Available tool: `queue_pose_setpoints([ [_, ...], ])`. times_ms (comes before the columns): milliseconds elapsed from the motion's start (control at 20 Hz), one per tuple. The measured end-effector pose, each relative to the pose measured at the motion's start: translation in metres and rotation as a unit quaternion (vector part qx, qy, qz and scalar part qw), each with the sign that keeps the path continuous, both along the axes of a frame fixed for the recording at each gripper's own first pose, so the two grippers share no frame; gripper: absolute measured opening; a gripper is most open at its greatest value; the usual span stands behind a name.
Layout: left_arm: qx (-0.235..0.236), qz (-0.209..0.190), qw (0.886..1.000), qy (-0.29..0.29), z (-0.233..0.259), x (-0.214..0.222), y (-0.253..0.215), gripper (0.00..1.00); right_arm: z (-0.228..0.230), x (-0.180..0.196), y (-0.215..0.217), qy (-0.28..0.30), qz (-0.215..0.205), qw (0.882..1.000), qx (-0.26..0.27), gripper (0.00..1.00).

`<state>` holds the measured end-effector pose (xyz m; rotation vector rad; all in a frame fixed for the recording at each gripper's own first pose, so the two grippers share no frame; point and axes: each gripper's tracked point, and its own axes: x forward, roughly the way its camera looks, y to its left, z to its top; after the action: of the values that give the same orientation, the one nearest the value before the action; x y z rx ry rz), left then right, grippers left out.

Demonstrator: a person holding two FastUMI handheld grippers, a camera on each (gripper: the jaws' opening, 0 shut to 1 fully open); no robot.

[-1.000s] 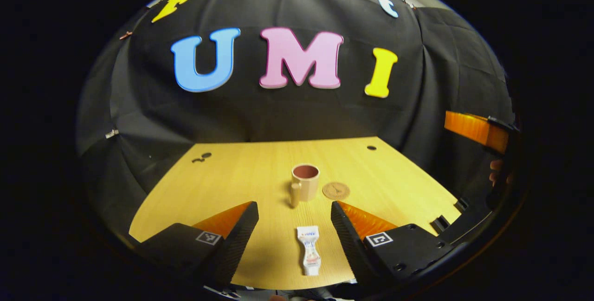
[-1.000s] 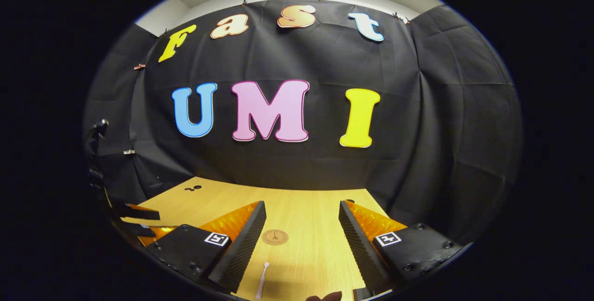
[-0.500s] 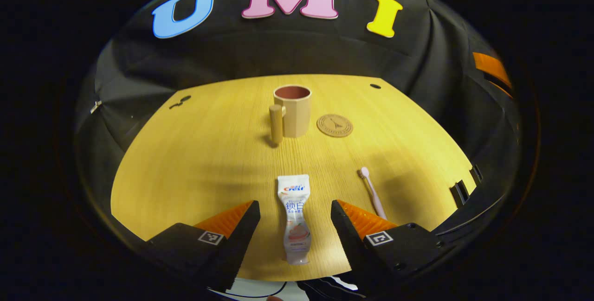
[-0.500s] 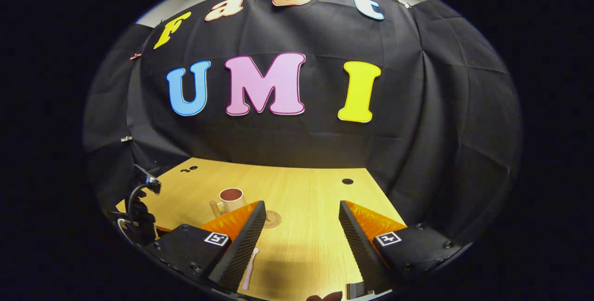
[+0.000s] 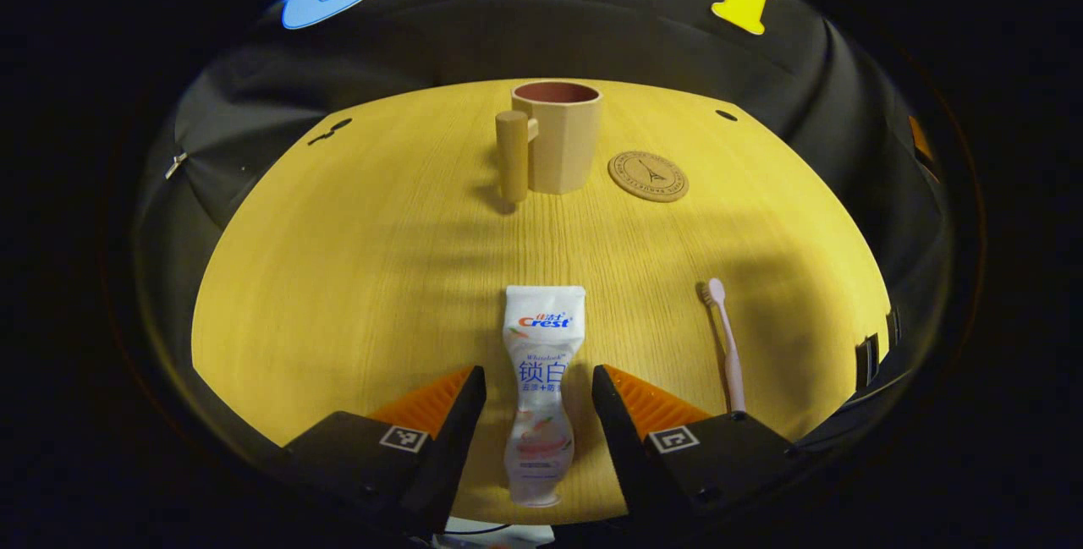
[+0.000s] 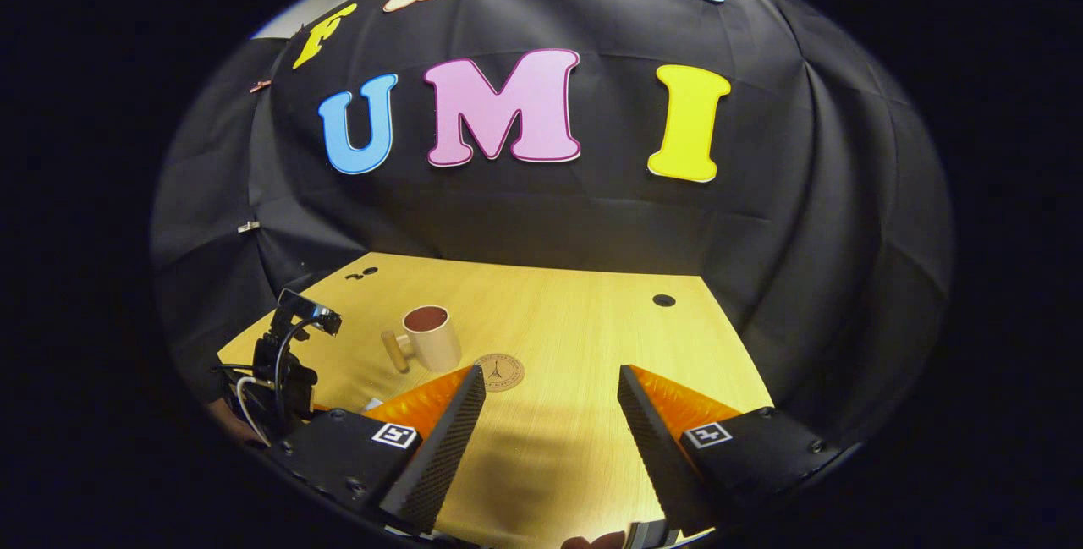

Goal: Put the toothbrush and toothpaste on the desktop into the cup, then pick up the cup and place it on the coaster on the desktop.

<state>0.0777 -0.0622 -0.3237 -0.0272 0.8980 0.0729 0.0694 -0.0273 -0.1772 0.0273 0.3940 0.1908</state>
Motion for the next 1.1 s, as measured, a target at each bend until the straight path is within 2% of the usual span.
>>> queue_pose_setpoints([
  [150, 0.002, 0.005, 1.000, 0.007, -0.008, 0.006, 0.001, 0.73, -0.014, 0.008, 0.001, 0.020, 0.014, 1.000, 0.017, 0.98],
  [200, 0.003, 0.004, 1.000, 0.012, -0.006, 0.004, 0.000, 0.75, -0.021, 0.009, 0.001, 0.034, 0.016, 0.999, 0.025, 0.98],
  [250, 0.004, -0.002, 1.000, 0.009, -0.006, 0.007, 0.000, 0.69, -0.025, 0.008, 0.003, 0.045, 0.019, 0.998, 0.035, 0.98],
  [400, 0.004, -0.005, 1.000, 0.012, -0.006, 0.007, 0.000, 0.64, -0.040, 0.001, 0.014, 0.076, 0.026, 0.996, 0.048, 0.99],
  [500, 0.000, 0.002, 1.000, 0.014, -0.004, 0.006, 0.000, 0.49, -0.056, -0.008, 0.022, 0.099, 0.036, 0.994, 0.037, 0.98],
  [650, -0.004, -0.016, 0.999, 0.030, -0.005, 0.009, 0.002, 0.33, -0.078, -0.027, 0.033, 0.141, 0.039, 0.989, 0.031, 0.98],
  [800, -0.010, -0.041, 0.998, 0.037, -0.006, 0.011, 0.004, 0.28, -0.103, -0.047, 0.051, 0.190, 0.031, 0.981, 0.029, 0.99],
  [850, -0.012, -0.051, 0.998, 0.040, -0.006, 0.011, 0.004, 0.30, -0.111, -0.053, 0.058, 0.206, 0.027, 0.978, 0.026, 0.99],
  [900, -0.018, -0.061, 0.997, 0.043, -0.005, 0.009, 0.004, 0.24, -0.120, -0.059, 0.066, 0.221, 0.026, 0.975, 0.025, 0.99],
  [1050, -0.049, -0.078, 0.996, 0.023, 0.015, 0.001, 0.009, 0.19, -0.138, -0.070, 0.082, 0.254, 0.020, 0.967, 0.004, 0.99],
  [1100, -0.055, -0.082, 0.995, 0.013, 0.024, -0.002, 0.012, 0.14, -0.144, -0.073, 0.085, 0.262, 0.016, 0.965, -0.005, 0.99],
])
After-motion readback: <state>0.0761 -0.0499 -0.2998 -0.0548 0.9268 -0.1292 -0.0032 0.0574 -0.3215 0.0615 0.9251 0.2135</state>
